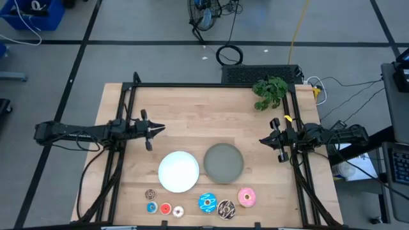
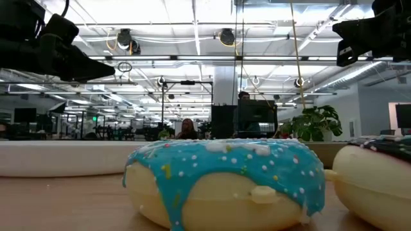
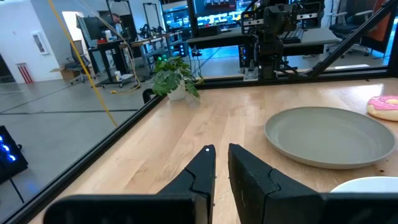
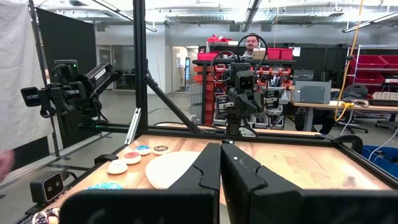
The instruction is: Pick & Place donuts
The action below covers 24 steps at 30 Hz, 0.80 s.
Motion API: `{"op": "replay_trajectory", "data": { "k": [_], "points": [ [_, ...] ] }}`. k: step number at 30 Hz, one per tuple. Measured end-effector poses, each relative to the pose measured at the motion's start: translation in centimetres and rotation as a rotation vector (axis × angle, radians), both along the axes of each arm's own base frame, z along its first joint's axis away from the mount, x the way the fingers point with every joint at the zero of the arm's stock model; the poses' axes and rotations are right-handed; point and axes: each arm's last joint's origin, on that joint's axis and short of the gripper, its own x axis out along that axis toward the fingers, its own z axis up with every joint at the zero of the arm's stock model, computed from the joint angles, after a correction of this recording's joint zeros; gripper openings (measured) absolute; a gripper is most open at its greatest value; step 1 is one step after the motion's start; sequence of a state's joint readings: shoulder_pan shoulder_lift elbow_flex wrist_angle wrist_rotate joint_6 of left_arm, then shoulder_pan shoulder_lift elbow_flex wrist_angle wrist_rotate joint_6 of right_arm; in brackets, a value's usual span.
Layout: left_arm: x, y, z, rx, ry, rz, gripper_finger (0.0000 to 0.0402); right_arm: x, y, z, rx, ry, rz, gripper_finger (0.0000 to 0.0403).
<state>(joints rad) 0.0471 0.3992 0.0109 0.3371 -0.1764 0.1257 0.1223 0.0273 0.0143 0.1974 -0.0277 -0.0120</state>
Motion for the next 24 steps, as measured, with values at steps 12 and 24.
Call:
{"op": "replay_trajectory", "data": {
  "k": [12,24],
  "points": [
    [0.0,0.0,0.01,0.0,-0.001,0.0,0.0051,0.0,0.0,0.01,0.0,0.0,0.001,0.0],
    [0.0,0.0,0.04,-0.007,-0.006,0.0,0.0051,-0.01,0.0,0.05,0.001,-0.004,0.0,0.0]
  ]
}}
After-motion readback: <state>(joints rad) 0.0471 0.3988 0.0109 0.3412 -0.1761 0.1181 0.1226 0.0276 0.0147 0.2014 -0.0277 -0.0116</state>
